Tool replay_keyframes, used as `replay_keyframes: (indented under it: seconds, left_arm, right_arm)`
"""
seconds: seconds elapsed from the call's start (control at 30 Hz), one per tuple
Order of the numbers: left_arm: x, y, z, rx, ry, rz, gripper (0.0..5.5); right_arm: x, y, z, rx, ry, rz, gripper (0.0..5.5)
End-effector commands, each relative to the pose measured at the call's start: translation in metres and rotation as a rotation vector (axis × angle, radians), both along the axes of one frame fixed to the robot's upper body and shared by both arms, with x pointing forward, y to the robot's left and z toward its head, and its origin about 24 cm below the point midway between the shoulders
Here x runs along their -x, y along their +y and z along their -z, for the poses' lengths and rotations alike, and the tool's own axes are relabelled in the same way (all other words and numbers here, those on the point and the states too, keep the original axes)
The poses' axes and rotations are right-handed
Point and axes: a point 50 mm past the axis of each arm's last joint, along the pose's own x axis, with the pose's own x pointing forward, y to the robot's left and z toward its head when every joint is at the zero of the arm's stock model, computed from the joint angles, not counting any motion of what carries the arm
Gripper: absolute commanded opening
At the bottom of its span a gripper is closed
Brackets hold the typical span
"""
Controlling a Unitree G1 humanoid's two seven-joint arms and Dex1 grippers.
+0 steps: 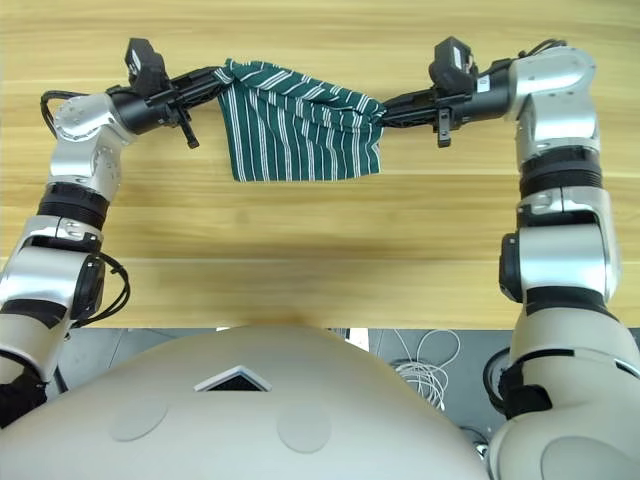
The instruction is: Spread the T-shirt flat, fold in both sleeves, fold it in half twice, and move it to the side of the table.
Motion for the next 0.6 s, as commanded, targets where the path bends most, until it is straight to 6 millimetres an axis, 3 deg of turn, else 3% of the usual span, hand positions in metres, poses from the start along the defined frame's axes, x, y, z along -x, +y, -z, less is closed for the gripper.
replay_keyframes:
  seconds: [0.03, 0.2, 0.27, 0.43, 0.6]
  left_arm:
    - [-0.006, -0.002, 0.01, -0.051, 0.03, -0.015, 0.0]
    - [0.004, -0.018, 0.044, -0.127, 0.144, 0.004, 0.0]
    - [0.005, -0.019, 0.049, -0.137, 0.162, -0.008, 0.0]
    - [-0.001, -0.012, 0.048, -0.097, 0.2, -0.095, 0.0]
    - [-0.009, -0.008, 0.042, -0.02, 0.229, -0.183, 0.7]
  right_arm:
    - [-0.01, 0.008, 0.006, 0.048, 0.026, 0.024, 0.08]
    - [-0.011, 0.013, 0.026, 0.109, 0.084, 0.072, 0.08]
    - [-0.013, 0.012, 0.026, 0.115, 0.083, 0.104, 0.66]
    - [-0.018, 0.006, 0.025, 0.107, 0.071, 0.204, 1.6]
    - [-0.023, 0.004, 0.023, 0.09, 0.019, 0.293, 2.33]
